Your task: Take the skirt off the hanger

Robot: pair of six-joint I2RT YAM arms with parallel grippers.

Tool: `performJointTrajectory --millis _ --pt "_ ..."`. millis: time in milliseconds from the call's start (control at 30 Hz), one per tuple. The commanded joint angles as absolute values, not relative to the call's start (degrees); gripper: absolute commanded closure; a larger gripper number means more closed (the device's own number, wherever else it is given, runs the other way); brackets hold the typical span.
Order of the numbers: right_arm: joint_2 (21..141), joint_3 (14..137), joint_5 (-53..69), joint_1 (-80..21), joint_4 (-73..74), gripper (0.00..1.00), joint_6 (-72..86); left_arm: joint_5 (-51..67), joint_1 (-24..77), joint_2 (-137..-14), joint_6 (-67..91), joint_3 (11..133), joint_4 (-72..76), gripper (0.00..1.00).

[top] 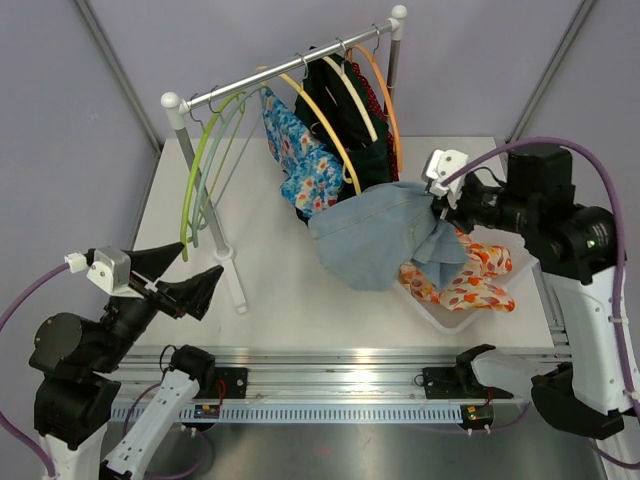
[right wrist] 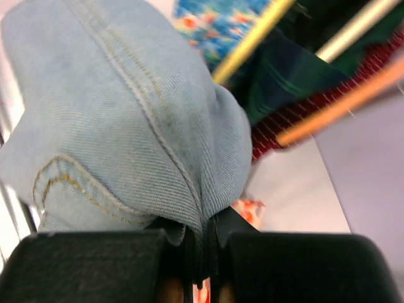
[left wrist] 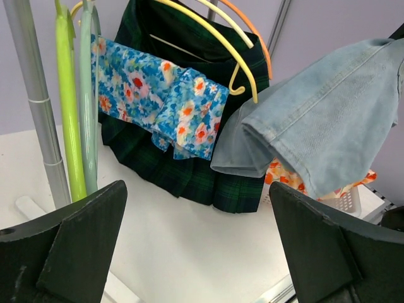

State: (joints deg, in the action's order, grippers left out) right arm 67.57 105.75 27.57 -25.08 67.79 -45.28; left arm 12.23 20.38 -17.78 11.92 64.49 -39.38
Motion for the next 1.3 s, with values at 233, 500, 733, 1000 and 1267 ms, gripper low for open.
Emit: performJointTrajectory --millis 233,500,733,1000,1267 --pt "60.6 100.0 11.1 -13.5 68.4 1.0 -43.5 16.6 20.1 -22.1 12.7 68.7 -33.9 0.01" --pt "60.3 94.9 7.0 -0.5 66.6 1.0 -48.0 17.9 20.1 -23.5 12.7 68.8 -32.6 0.01" --pt "64.7 88.8 17.4 15.7 63.0 1.0 -54.8 19.2 20.2 -24.0 13.1 69.3 -31.4 0.01" --pt "75.0 77.3 30.8 15.7 52.3 0.89 -52.2 20.7 20.1 -25.9 14.8 69.5 -30.0 0.01" --pt "85.7 62.2 29.7 14.2 47.7 0.84 -59.6 21.7 20.2 -26.1 15.8 67.9 -28.4 0.01"
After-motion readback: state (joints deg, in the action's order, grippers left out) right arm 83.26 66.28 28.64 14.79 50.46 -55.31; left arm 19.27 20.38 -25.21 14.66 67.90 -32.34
